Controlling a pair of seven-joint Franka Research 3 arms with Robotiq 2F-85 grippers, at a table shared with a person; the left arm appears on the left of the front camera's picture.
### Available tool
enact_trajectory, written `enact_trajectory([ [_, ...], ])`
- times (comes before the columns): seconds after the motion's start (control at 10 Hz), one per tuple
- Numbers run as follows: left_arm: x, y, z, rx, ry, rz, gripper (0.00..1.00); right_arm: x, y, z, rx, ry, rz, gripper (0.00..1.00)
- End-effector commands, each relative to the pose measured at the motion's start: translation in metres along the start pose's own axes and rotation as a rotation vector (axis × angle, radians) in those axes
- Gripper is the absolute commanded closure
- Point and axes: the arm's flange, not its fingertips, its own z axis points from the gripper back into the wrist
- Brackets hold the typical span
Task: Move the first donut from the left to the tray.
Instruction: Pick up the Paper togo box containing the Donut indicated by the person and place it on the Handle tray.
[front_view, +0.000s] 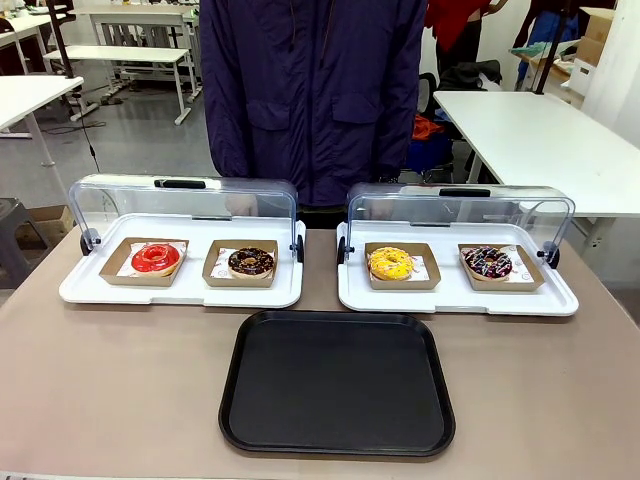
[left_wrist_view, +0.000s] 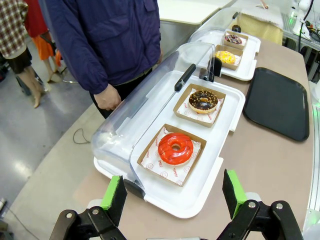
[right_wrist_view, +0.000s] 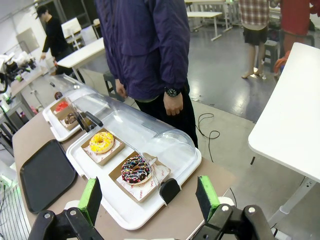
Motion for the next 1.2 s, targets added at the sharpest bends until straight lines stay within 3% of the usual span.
enact_trajectory([
  [0.0, 0.0003, -0.0002, -0.0002, -0.001, -0.002, -0.001, 0.0, 0.0018, 0.001, -0.0003, 0.0, -0.002, 0.004, 0.0],
  [1.1, 0.0003, -0.0002, -0.0002, -0.001, -0.002, -0.001, 0.0, 0.0018, 0.001, -0.0003, 0.0, -0.002, 0.004, 0.0],
])
